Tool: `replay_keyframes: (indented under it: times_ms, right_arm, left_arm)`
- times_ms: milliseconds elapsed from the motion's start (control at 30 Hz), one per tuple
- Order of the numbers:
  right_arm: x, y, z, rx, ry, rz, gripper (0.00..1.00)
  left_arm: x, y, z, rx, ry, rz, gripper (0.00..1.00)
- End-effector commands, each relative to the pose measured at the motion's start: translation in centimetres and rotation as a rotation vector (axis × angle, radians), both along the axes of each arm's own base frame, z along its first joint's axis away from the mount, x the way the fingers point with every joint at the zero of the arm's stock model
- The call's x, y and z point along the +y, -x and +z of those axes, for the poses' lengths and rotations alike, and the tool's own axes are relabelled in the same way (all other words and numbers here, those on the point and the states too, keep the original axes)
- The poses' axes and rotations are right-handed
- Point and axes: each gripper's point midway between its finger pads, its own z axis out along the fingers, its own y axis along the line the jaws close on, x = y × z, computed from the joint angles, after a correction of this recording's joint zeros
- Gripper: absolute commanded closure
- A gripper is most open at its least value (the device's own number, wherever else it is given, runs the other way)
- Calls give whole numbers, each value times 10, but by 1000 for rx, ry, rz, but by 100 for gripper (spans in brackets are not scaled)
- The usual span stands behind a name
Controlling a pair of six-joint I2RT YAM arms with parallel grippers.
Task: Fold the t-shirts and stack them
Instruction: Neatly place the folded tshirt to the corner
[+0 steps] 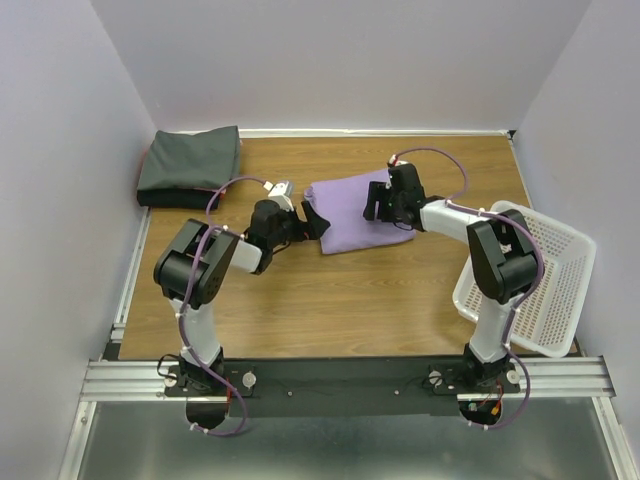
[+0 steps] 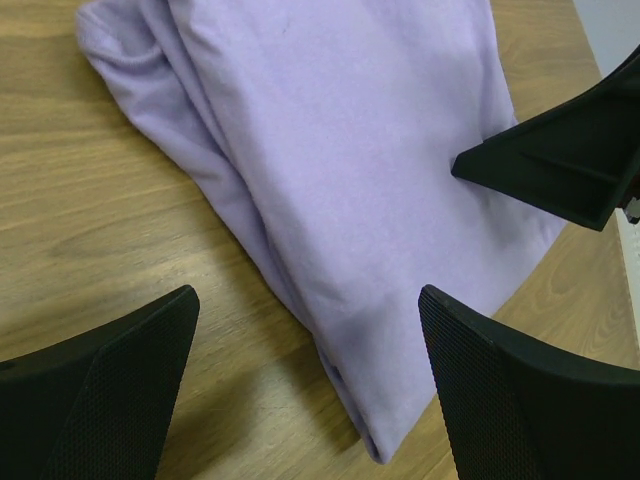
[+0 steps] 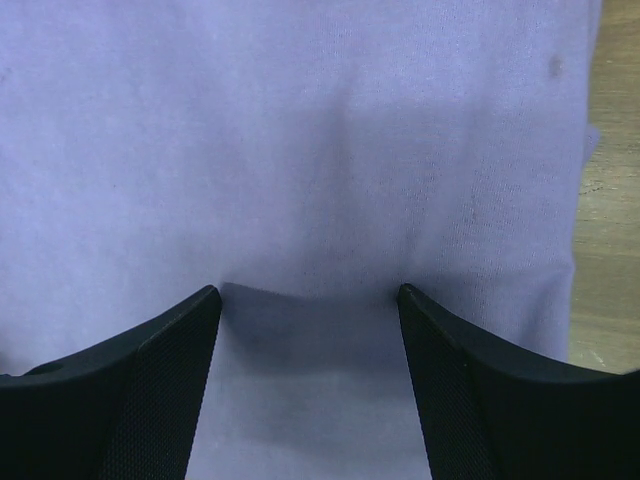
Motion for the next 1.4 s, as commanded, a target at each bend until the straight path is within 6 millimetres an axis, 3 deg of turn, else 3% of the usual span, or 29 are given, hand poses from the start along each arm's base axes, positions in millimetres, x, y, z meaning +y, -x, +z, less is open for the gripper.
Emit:
replay_keyframes:
  times_ms: [0, 267, 533, 667, 833, 1033, 1067, 1167, 1200, 1233, 1267, 1367]
  right_arm:
    - [3, 5, -15, 35, -22, 1, 22]
    - [3, 8, -18, 45, -21, 2, 22]
    - [4, 5, -8, 8, -37, 2, 22]
    - [5, 6, -8, 7, -42, 9, 22]
    - [10, 8, -9, 13, -71, 24, 22]
    - [13, 11, -1, -4, -92, 41, 22]
    - [13, 11, -1, -5, -95, 42, 22]
    - [17, 12, 1, -4, -111, 55, 22]
    - [17, 13, -1, 1, -114, 57, 22]
    - [17, 14, -1, 2, -117, 58, 22]
    - [18, 15, -1, 1, -117, 60, 22]
    - [14, 18, -2, 1, -112, 55, 22]
  left_arm:
    - [-6, -5, -3, 26, 11, 3, 2]
    - [-12, -22, -14, 124, -45, 43, 2]
    - [-3, -22, -39, 243, -167, 71, 2]
    - [-12, -18, -47, 285, -155, 42, 2]
    - [-40, -7, -61, 336, -147, -23, 2]
    - [-48, -1, -74, 365, -161, -2, 5]
    - [-48, -1, -73, 363, -163, 1, 8]
    - [-51, -2, -69, 343, -172, 10, 37]
    - [-51, -3, -68, 333, -179, 16, 55]
    - [-52, -4, -66, 325, -182, 11, 67]
    - [-52, -5, -66, 324, -186, 12, 96]
    - [-51, -8, -67, 319, -207, 13, 100]
